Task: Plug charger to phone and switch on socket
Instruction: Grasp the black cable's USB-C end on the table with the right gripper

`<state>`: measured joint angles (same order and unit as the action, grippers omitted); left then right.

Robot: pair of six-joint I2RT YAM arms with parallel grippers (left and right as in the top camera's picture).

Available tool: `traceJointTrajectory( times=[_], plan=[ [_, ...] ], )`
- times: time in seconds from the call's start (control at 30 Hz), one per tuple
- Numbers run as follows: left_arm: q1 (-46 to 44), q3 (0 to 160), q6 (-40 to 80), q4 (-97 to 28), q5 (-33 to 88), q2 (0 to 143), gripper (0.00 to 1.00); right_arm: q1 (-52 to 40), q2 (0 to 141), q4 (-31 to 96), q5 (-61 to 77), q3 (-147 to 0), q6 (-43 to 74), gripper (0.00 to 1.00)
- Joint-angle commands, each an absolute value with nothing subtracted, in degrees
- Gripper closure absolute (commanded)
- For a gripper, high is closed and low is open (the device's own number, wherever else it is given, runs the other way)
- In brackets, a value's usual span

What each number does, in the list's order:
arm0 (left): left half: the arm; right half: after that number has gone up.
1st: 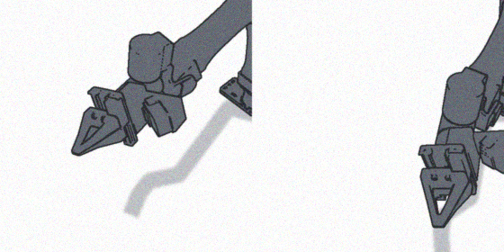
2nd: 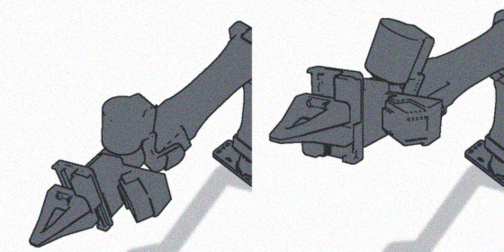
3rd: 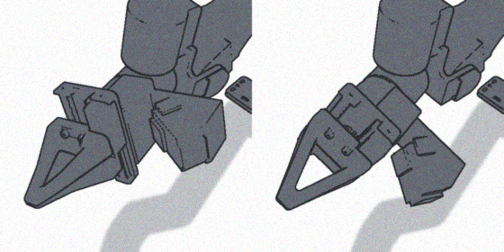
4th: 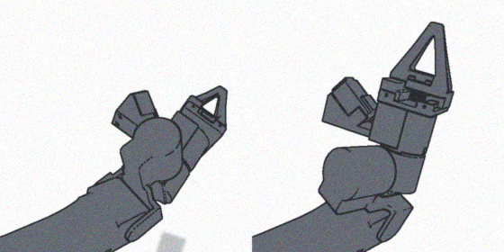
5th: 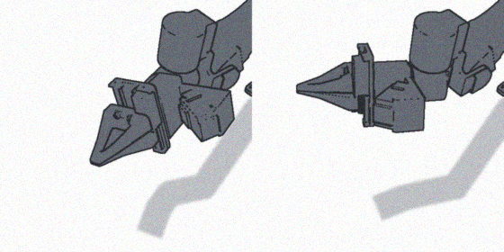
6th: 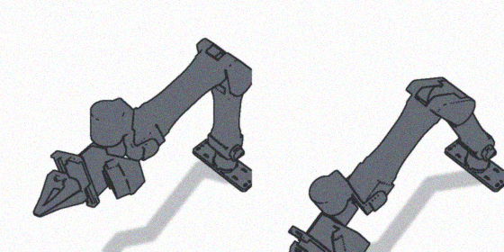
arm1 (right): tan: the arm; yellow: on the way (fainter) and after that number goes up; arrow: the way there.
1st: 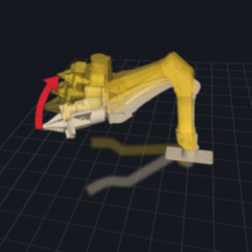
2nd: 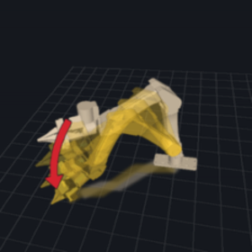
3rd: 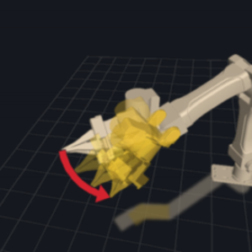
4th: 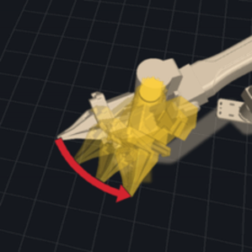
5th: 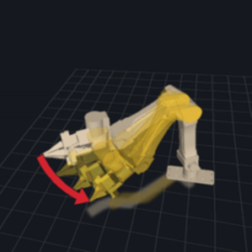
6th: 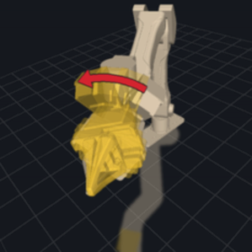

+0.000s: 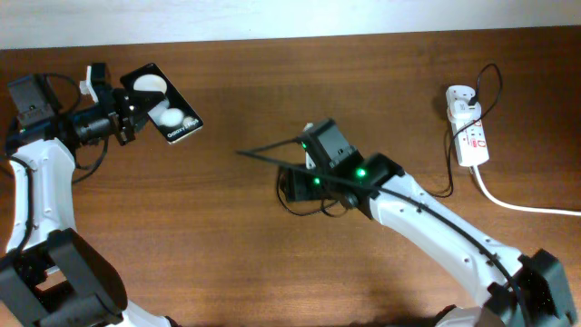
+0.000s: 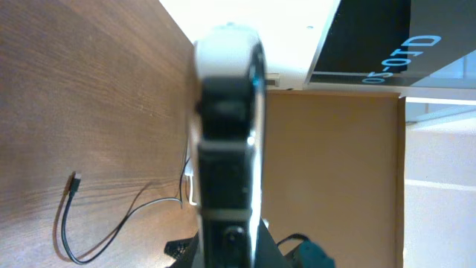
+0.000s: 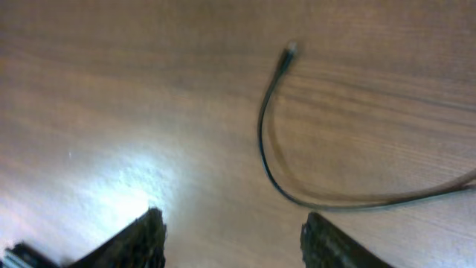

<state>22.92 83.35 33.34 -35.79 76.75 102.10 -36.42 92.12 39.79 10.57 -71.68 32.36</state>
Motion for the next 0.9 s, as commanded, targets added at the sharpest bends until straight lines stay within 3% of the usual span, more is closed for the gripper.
traceJointTrajectory(
  times=[0.0,0.13,0.23,0.3,0.77,0.87],
  plan=[
    [24.75,83.81,32.05,-35.22,80.4,100.79,1.0,-36.69,100.29,41.98,9.67,-80.03,33.58,0.43],
    [28.75,83.81,32.03,-35.31,82.78,100.79,1.0,-36.69,111.04,39.86,9.67,-84.77,39.64,0.5],
    [28.82,83.81,32.01,-35.29,82.96,100.79,1.0,-36.75,117.25,34.68,9.65,-84.77,42.85,0.66],
    [28.77,83.81,32.01,-35.29,82.94,100.79,1.0,-36.75,118.78,32.82,9.39,-84.77,43.53,0.69],
    [28.77,83.81,31.99,-35.29,82.94,100.79,1.0,-36.82,124.18,29.1,2.28,-84.77,44.47,0.72],
    [28.77,83.81,31.99,-35.29,82.94,100.79,1.0,-36.8,124.2,29.15,2.22,-84.75,44.42,0.82]
  ],
)
